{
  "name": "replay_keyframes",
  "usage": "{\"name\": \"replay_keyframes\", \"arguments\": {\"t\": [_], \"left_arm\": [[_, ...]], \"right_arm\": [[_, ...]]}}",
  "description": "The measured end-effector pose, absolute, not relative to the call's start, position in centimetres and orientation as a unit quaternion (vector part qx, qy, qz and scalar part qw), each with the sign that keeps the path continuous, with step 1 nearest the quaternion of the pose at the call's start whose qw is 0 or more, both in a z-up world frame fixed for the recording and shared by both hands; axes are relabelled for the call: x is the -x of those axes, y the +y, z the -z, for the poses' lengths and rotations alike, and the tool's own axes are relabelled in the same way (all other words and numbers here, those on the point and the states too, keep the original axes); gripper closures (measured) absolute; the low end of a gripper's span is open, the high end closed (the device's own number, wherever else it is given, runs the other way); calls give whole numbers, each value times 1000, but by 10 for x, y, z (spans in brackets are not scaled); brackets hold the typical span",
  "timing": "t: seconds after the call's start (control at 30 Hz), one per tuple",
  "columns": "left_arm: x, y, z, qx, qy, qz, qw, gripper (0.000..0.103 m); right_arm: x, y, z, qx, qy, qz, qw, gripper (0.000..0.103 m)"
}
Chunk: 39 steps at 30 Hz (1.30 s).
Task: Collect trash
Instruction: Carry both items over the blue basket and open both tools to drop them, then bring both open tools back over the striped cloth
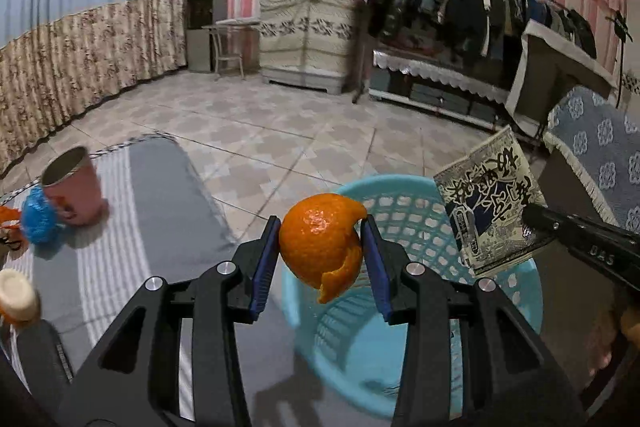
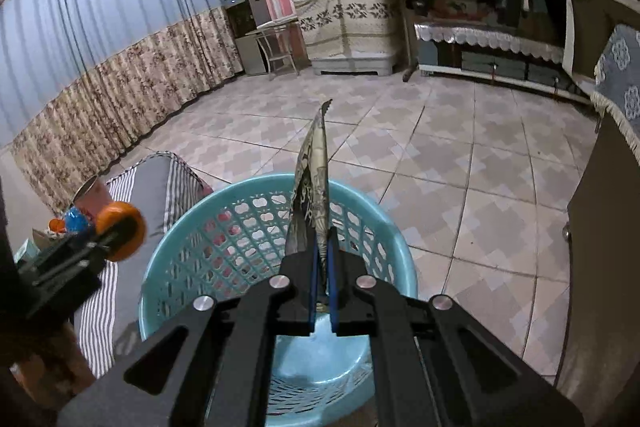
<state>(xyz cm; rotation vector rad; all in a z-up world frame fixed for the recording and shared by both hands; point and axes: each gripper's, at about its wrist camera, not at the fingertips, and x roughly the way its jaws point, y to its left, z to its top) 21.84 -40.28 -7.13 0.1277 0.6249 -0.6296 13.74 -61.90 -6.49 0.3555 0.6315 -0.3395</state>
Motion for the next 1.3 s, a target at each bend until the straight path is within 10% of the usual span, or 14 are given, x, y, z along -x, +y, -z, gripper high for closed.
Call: {"name": "replay_keyframes", "arguments": {"t": [0.33,0.7,0.83,1.3], "left_arm": [[-218,-411,61,-75,279,275,917,22],[-208,-339,34,-57,259,211,941,8],[-205,-309,28,-47,262,192,945,8],[-180,-169,10,-19,258,96,961,6]], "right_arm": [[-140,-612,70,-170,318,159,919,99],[-158,-595,81,-136,361,152,910,96],[-160,-588,82,-122,363,171,908,37],[-154,-545,41,-63,295,199,933,16]]}}
